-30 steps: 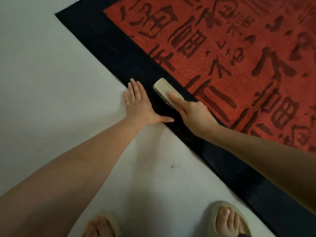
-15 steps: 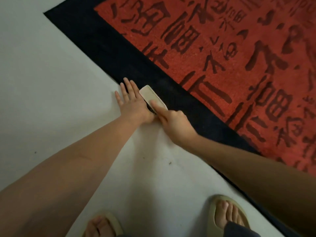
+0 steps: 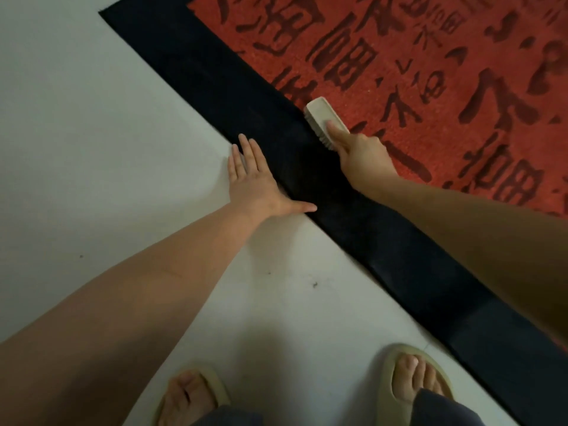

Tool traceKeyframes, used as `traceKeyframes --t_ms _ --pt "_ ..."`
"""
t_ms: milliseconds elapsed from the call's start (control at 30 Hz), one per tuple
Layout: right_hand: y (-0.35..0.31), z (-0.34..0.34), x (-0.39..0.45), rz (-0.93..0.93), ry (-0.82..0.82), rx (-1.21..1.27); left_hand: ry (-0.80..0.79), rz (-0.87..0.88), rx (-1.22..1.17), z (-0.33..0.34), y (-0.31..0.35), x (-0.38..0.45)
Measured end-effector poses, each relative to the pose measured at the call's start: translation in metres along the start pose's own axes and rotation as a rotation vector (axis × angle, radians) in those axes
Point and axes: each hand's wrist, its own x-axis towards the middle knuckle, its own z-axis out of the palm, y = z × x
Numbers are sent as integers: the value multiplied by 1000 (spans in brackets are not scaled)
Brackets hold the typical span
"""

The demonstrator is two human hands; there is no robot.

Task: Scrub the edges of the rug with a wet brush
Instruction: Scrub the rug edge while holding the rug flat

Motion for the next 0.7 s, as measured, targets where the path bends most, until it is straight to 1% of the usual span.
traceKeyframes --t_ms 33,100,167,233,267,333,433,467,567,600,633,700 --pt "-5 -2 -1 54 20 43 -18 8 2 -1 1 -1" --pt "-32 11 -10 7 32 81 -25 -2 -6 -5 -3 2" --pt "-49 26 -18 -85 -8 91 39 -59 -71 -15 -18 10" --pt "-49 34 -21 -104 -19 115 142 -99 -91 -27 -41 22" --pt "-48 36 -21 -104 -17 128 166 -95 -82 -33 -52 29" --pt "-50 37 -21 -119 -29 126 163 -71 -96 -43 -65 37" --pt "-48 35 -20 -105 -30 128 126 32 -81 -39 -56 45" --pt "-49 37 -20 -126 -49 103 100 52 -61 -36 -52 47" --pt "-52 36 -23 -373 -148 -99 64 27 -23 -36 -47 49" --pt "-47 31 -12 -398 -132 -175 45 11 -10 -37 -47 48" --pt "-38 22 6 -343 -74 -211 27 1 -1 -38 -47 48" --pt "-17 -3 51 -43 51 -119 13 -5 7 -38 -45 48"
